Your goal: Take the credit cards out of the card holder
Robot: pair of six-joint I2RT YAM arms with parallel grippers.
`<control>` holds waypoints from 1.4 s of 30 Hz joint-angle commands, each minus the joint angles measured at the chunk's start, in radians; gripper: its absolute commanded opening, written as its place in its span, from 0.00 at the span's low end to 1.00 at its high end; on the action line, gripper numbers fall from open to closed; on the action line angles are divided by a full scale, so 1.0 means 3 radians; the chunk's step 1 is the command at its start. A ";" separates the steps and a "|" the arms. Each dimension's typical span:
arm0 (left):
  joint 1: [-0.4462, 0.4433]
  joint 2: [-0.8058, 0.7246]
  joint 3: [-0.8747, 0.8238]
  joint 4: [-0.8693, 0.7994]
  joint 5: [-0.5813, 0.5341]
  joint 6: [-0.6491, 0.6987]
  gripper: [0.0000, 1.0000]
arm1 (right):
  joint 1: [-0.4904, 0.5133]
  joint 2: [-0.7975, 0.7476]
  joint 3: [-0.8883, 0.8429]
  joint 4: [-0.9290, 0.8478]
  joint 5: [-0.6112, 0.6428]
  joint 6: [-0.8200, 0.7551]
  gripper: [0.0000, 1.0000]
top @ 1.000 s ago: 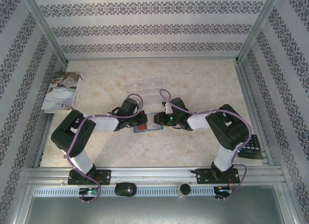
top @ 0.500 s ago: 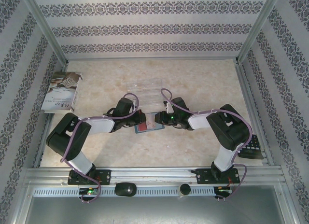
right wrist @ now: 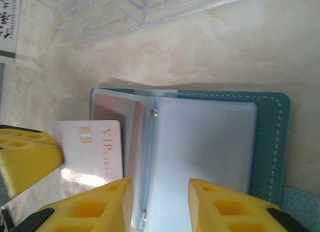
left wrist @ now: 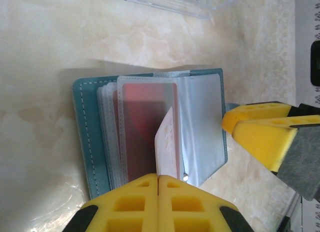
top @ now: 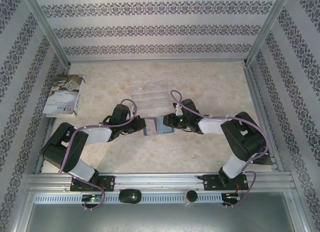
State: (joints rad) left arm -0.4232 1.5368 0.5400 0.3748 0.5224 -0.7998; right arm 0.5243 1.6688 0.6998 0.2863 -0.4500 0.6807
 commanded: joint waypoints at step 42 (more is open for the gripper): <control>0.0335 -0.0848 -0.0323 0.1663 0.0486 -0.0686 0.23 | -0.0083 0.0190 0.0481 0.1877 -0.1730 0.0917 0.00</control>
State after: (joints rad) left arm -0.3279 1.3273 0.4046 0.8963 0.6521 -1.0012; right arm 0.4934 1.7264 0.8101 0.8097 -0.9504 0.9565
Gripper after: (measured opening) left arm 0.153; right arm 0.045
